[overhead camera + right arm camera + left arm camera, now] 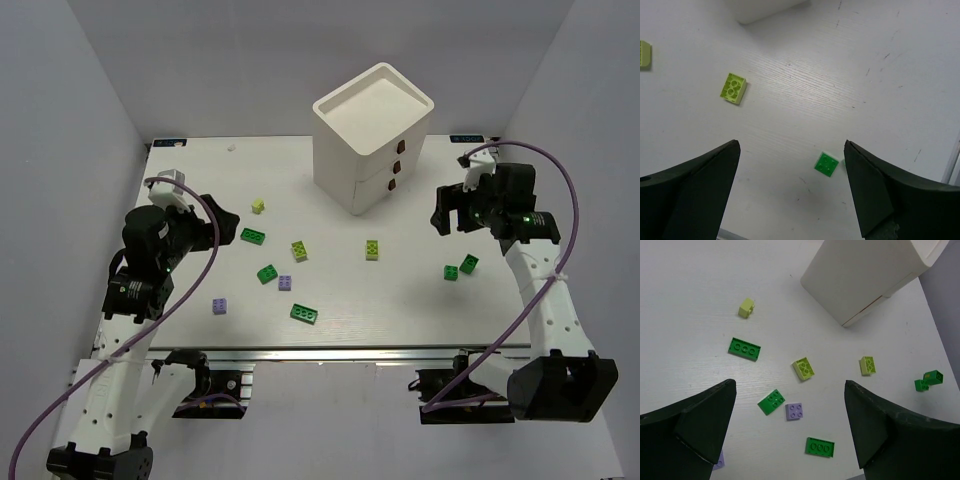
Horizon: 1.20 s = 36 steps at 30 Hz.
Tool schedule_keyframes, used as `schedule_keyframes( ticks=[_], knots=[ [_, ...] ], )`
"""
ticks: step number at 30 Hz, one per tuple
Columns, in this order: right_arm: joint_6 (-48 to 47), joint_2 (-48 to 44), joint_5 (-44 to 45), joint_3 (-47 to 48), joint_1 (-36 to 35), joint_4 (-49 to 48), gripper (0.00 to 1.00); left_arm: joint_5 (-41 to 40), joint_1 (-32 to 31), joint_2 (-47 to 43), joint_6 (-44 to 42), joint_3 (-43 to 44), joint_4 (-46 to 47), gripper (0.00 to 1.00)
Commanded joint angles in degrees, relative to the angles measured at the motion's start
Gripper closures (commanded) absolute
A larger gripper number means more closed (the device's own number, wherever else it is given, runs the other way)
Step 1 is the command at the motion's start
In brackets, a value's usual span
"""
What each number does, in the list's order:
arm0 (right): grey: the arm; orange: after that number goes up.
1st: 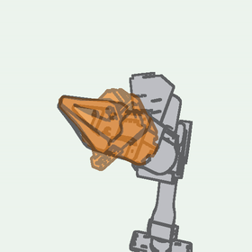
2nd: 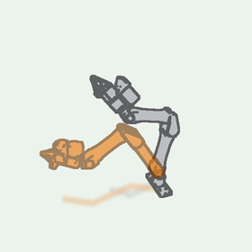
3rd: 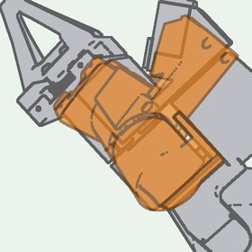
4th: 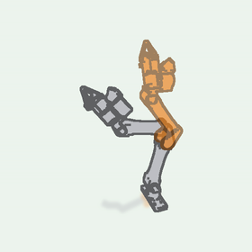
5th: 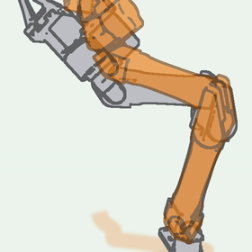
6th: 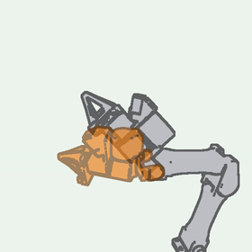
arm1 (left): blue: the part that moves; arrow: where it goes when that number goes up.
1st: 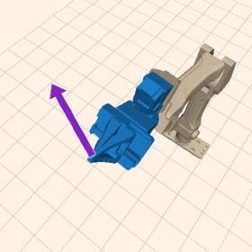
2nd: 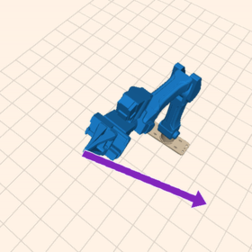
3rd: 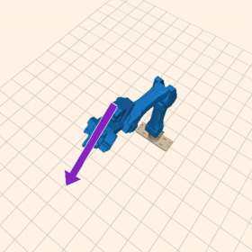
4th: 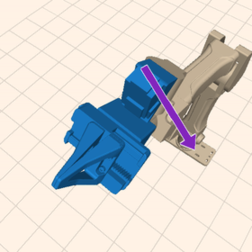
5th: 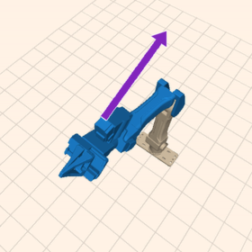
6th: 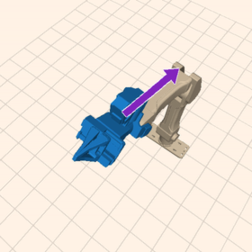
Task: Sort the legos into containers by color
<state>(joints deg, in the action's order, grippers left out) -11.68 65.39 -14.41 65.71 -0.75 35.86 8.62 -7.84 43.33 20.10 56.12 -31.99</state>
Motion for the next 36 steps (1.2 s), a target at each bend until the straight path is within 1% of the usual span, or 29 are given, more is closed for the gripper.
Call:
schedule_keyframes(
  ticks=[1, 3, 4, 6, 7, 9, 10, 11, 12, 13, 14, 15, 16, 17, 18, 19, 20, 21, 22, 23, 24, 27, 28, 30, 32, 33, 34, 36],
  knots=[
    [-1.05, 1.32, -4.9, 3.98, 0.14, 2.29, 0.11, 2.19, 0.19, 0.0, 0.82, 0.75, -1.85, 0.02],
    [-6.3, 2.55, -8.33, 4.68, 0.05, 4.74, 0.11, 2.45, 0.19, 0.52, 0.82, 0.66, -2.03, 0.02],
    [-10.95, 2.99, -10.26, 5.56, -0.04, 5.53, 0.11, 2.54, 0.19, 0.7, 1.08, 0.66, -2.03, 0.02],
    [-14.23, 3.95, -12.47, 6.35, -0.04, 6.85, 0.11, 2.89, 0.19, 1.14, 1.35, 0.4, -2.2, 0.02],
    [-17.9, 4.13, -14.39, 7.14, -0.21, 7.47, 0.11, 3.5, 0.19, 1.58, 1.35, 0.4, -2.11, 0.02],
    [-21.53, 5.71, -17.74, 8.55, -0.3, 9.92, 0.11, 4.03, 0.19, 2.28, 1.7, -0.04, -2.03, 0.07],
    [-21.8, 6.24, -19.06, 9.16, -0.47, 10.28, 0.11, 4.21, 0.19, 2.28, 1.87, -0.13, -1.94, 0.1],
    [-23.37, 6.77, -21.25, 10.04, -0.3, 10.29, 0.11, 4.38, 0.19, 2.46, 1.88, -0.31, -1.94, 0.17],
    [-22.17, 7.47, -22.23, 10.14, -0.39, 9.59, 0.11, 4.65, 0.19, 2.55, 2.4, -0.83, -1.68, 0.22],
    [-17.2, 7.82, -21.19, 9.53, -0.3, 3.23, 0.11, 4.74, 0.19, 2.55, 2.84, -1.27, -1.5, 0.28],
    [-10.97, 8.35, -23.01, 7.87, -0.04, 0.04, 0.11, 4.65, 0.19, 2.63, 3.19, -1.62, -1.32, 0.38],
    [-8.64, 10.18, -24.07, 7.5, 0.05, -2.61, 0.14, 4.74, 0.19, 2.72, 3.8, -2.06, -1.15, 0.39],
    [-6.1, 11.24, -25.21, 7.33, -0.04, -6.37, 0.23, 4.82, 0.19, 2.72, 4.16, -2.67, -0.8, 0.39],
    [-2.85, 12.82, -26.53, 7.5, 0.22, -8.24, 0.26, 5.0, 0.19, 2.9, 4.25, -2.85, -0.8, 0.37],
    [3.01, 15.62, -28.2, 8.2, 0.14, -10.09, 0.3, 4.91, 0.19, 3.25, 4.51, -2.86, -0.88, 0.25],
    [5.68, 17.04, -29.52, 8.81, 0.14, -11.84, 0.29, 4.74, 0.19, 3.42, 4.6, -2.51, -1.06, 0.19],
    [10.32, 19.23, -30.66, 9.86, 0.05, -15.43, 0.26, 5.0, 0.19, 3.86, 4.69, -2.33, -0.97, 0.16],
    [13.06, 20.04, -31.2, 10.13, 0.05, -17.73, 0.24, 5.26, 0.19, 3.95, 4.51, -2.24, -0.97, 0.14],
    [15.26, 20.91, -31.11, 10.05, 0.14, -20.71, 0.18, 5.44, 0.19, 4.13, 4.42, -2.15, -1.06, 0.14],
    [16.77, 22.4, -30.5, 10.05, 0.14, -25.26, 0.16, 5.44, 0.19, 4.22, 4.42, -2.15, -1.15, 0.13],
    [17.48, 23.46, -30.24, 10.74, -0.04, -27.14, 0.16, 5.7, 0.19, 4.04, 4.42, -2.24, -1.15, 0.12],
    [16.26, 28.29, -28.13, 12.24, -0.39, -31.81, 0.14, 5.79, 0.19, 3.78, 5.04, -2.85, -0.8, 0.11],
    [14.77, 29.35, -26.3, 13.9, -0.39, -32.42, 0.15, 5.7, 0.19, 3.78, 5.21, -3.03, -0.8, 0.1],
    [13.1, 33.22, -26.19, 15.67, -0.13, -34.44, 0.17, 5.44, 0.19, 4.04, 5.48, -3.21, -0.44, 0.09],
    [7.92, 36.72, -28.63, 18.04, 0.14, -34.89, 0.23, 5.44, 0.19, 4.65, 5.57, -2.95, -0.36, 0.09],
    [3.64, 39.09, -32.05, 20.31, 0.14, -34.45, 0.3, 5.61, 0.19, 5.27, 5.57, -2.77, -0.18, 0.09],
    [2.29, 39.12, -33.04, 21.64, 0.14, -33.84, 0.32, 5.7, 0.19, 5.62, 5.57, -2.77, -0.09, 0.08],
    [-0.26, 42.45, -34.45, 24.62, 0.05, -32.61, 0.34, 5.88, 0.19, 6.58, 5.57, -2.51, 0.34, 0.08]
  ],
)
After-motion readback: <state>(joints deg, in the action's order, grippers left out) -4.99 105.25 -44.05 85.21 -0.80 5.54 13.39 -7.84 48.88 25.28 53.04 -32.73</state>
